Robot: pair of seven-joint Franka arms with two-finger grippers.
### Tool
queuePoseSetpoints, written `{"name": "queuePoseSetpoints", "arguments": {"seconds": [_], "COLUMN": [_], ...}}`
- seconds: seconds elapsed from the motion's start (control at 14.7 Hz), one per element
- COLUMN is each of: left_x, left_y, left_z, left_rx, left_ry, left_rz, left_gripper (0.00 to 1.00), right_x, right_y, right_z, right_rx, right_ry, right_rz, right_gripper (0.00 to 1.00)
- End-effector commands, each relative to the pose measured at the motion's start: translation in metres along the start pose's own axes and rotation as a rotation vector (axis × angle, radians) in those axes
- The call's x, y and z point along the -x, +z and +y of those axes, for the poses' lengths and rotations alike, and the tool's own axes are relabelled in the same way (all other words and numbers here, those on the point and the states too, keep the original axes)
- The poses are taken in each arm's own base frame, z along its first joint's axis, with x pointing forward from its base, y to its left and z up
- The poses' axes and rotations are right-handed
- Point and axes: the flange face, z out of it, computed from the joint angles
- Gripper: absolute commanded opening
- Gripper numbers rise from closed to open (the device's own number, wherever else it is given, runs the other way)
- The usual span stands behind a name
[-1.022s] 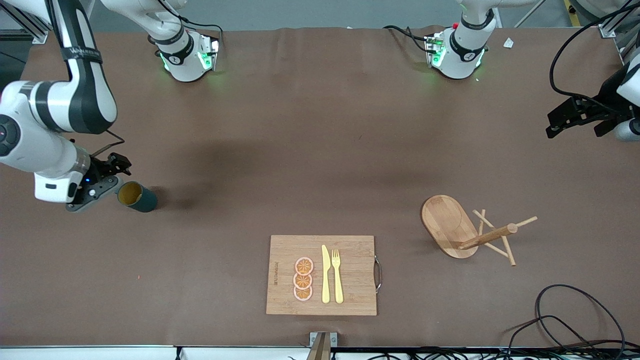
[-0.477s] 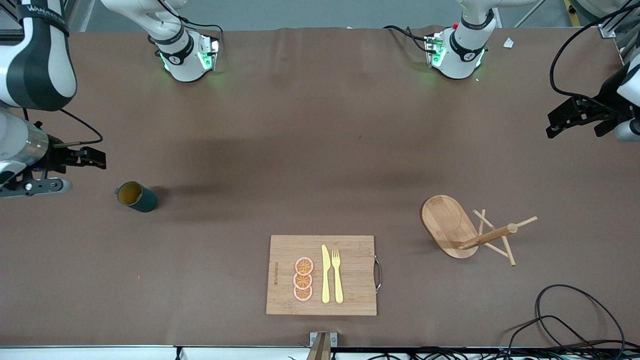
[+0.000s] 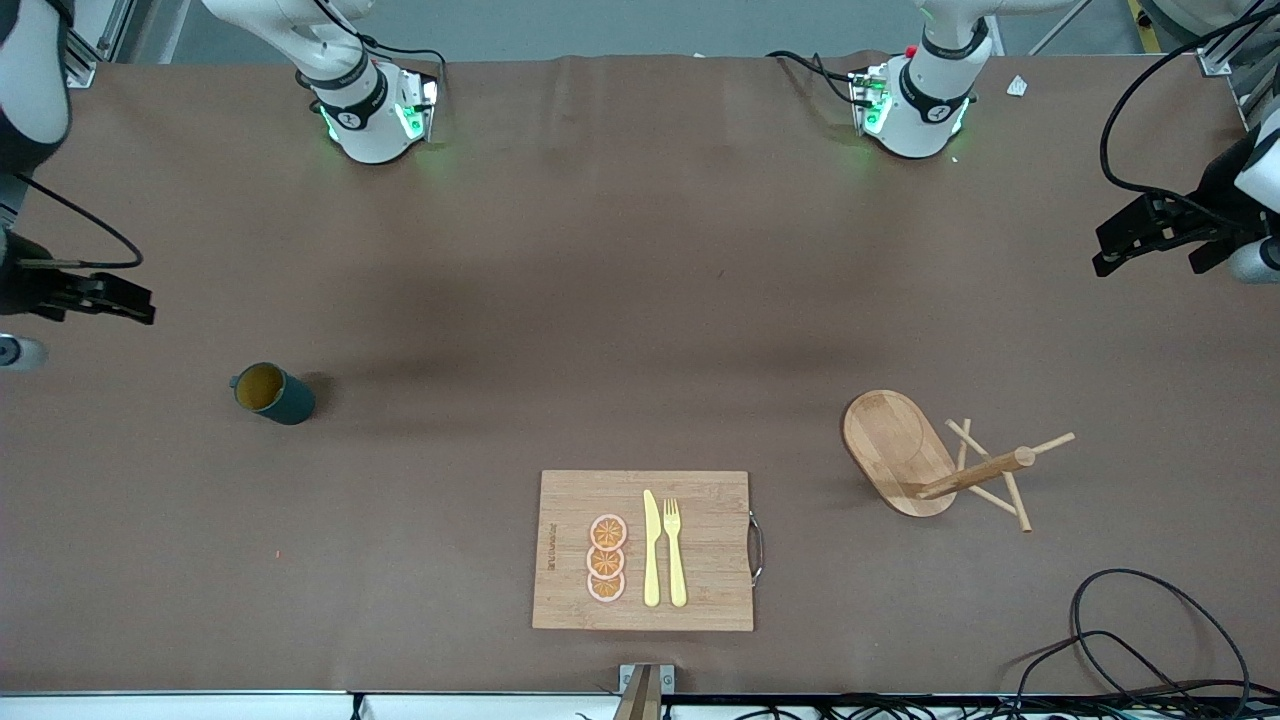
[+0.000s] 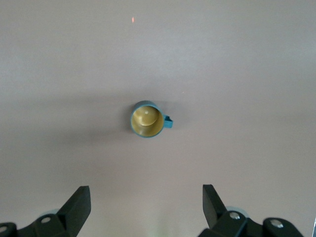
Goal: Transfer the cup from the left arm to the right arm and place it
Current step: 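Raise the right gripper away from the placed mug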
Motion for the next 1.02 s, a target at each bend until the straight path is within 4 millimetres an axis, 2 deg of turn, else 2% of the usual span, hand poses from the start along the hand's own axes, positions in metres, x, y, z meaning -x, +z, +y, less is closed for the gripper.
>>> {"name": "queuePoseSetpoints", "arguments": {"seconds": [0.0,0.14,0.27,0.54,0.75,0.95], "left_x": [-0.001,-0.001,-0.001,-0.001,-0.001,-0.001], "left_y": [-0.003,-0.003,-0.003,-0.004,-0.003,-0.003], "left_z": [-0.001,-0.002,-0.001,-0.002,-0.002,-0.002], "left_rx": [-0.010,-0.009,-0.008,-0.008,-0.009,-0.009], "left_ry": [0.012,0.011,0.012,0.011,0.011,0.012], "left_rz": [0.009,0.009,0.009,0.011,0.009,0.009], "left_gripper": [1.00,1.00,1.00,1.00,1.00,1.00], "right_x": [0.003,0.002,0.000,-0.003,0.007,0.008], "right_y": [-0.006,-0.008,-0.019,-0.009,-0.005,-0.008], "right_z": [0.007,0.011,0.007,-0.003,0.009,0.015], "right_rx": [-0.020,-0.023,-0.022,-0.059,-0.107,-0.111], "right_ry": [0.019,0.025,0.021,0.021,0.034,0.041], "right_rz": [-0.011,-0.006,0.021,-0.015,-0.078,-0.069], "right_gripper": [1.00,1.00,1.00,1.00,1.00,1.00]}}
